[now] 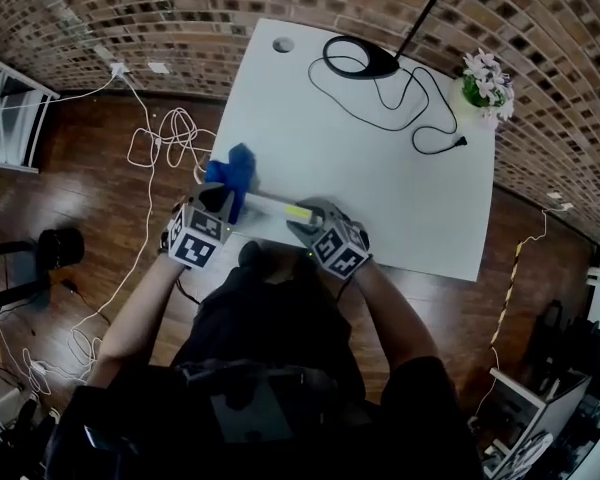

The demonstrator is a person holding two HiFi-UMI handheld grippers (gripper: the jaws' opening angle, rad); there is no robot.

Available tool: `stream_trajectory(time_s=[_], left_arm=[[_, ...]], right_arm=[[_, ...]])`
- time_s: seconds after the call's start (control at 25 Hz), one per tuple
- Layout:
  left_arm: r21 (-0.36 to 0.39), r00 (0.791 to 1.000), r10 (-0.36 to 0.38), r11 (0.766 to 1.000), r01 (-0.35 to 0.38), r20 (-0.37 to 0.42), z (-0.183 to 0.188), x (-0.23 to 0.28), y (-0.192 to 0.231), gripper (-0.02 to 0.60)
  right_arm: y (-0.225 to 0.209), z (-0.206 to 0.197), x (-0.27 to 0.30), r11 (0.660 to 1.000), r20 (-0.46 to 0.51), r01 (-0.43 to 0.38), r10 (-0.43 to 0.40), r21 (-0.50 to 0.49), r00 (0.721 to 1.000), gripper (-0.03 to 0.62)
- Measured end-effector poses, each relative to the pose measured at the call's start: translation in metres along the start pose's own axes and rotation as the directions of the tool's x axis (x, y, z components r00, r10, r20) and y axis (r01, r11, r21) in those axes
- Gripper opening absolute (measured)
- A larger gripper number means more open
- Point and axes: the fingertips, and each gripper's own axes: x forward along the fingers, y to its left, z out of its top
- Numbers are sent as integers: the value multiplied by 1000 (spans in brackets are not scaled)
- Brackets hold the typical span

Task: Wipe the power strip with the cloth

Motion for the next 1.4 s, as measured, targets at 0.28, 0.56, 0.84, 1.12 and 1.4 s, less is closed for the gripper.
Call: stream_trajectory(time_s=[0.28, 0.56, 0.84, 1.12, 1.4], left_arm=[[19, 997, 51, 999, -50, -55, 11, 10, -35, 40], [5, 996, 35, 999, -34, -83, 25, 19, -69, 40], [-29, 998, 14, 999, -16, -66, 41, 26, -99, 40], [-22, 997, -62, 998, 61, -39, 60, 37, -136, 40], [-26, 993, -111, 994, 110, -44, 66, 39, -153, 40]], right_arm=[[0, -2, -2, 998, 17, -2, 3, -55, 1000, 163], [4, -1, 3, 997, 20, -29, 31, -77, 999, 158], [4, -1, 3, 995, 23, -33, 35, -89, 999, 160], [4, -2, 4, 994, 31, -30, 34, -107, 999, 160], [5, -1, 3, 991, 43, -30, 36, -128, 998, 158]])
